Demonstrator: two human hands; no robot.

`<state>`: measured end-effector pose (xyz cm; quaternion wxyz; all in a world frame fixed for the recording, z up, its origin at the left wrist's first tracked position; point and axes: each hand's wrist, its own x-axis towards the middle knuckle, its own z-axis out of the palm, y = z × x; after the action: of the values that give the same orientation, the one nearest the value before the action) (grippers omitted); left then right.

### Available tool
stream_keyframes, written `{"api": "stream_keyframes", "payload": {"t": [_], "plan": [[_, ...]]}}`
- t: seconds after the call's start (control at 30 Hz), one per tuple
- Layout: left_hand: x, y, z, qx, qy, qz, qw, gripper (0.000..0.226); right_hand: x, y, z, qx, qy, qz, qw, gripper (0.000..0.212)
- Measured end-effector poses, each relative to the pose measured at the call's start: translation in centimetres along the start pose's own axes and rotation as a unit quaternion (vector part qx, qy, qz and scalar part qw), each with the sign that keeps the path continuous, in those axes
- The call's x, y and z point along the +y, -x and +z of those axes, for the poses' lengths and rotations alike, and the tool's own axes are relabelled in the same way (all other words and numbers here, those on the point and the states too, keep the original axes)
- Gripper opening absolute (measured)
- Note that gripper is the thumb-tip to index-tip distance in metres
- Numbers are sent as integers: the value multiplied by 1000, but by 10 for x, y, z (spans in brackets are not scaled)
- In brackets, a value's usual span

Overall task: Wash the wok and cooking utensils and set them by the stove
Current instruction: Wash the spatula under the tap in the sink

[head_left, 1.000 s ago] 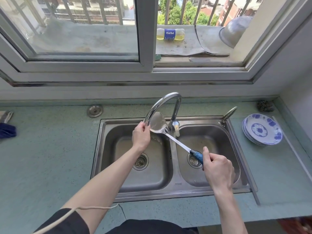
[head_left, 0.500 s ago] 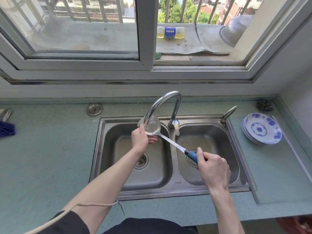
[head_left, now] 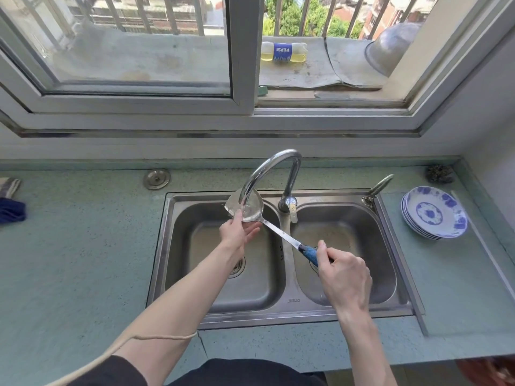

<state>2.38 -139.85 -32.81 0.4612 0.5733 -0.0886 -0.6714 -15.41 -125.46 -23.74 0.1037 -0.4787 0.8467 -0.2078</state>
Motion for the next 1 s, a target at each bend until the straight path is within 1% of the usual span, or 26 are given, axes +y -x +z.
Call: {"api": "stream_keyframes", "payload": {"t": [0.13, 0.23, 0.33, 0.5, 0.57, 0.6, 0.67, 0.8, 0.93, 1.0], "plan": [[2, 8, 8, -70, 9, -31, 997, 16, 1, -5, 21, -37, -58, 4, 998, 60], [11, 7, 9, -91, 15, -52, 994, 21, -3, -10, 33, -66, -99, -3, 993, 57], [22, 3, 1, -119, 7, -46, 992, 25, -4, -19, 39, -84, -108, 1, 991, 56], [34, 2, -16, -177, -57, -50, 981, 33, -3, -23, 49, -100, -129, 8, 987, 55], [34, 6, -20, -210, -103, -66, 970, 29, -5, -23, 57, -103, -136, 12, 985, 55], [32, 7, -20, -215, -117, -72, 967, 26, -7, -24, 62, -101, -144, 13, 984, 57], [30, 7, -20, -195, -106, -72, 972, 25, -11, -24, 71, -98, -164, 16, 982, 61], [42, -9, -20, -129, -8, -47, 991, 28, -8, -21, 78, -104, -192, 30, 975, 60], [47, -16, -19, -85, -3, -9, 996, 21, 2, -19, 82, -121, -216, 36, 968, 63], [38, -10, -13, -94, -5, 4, 996, 25, -5, -20, 86, -111, -222, 38, 968, 61]]}}
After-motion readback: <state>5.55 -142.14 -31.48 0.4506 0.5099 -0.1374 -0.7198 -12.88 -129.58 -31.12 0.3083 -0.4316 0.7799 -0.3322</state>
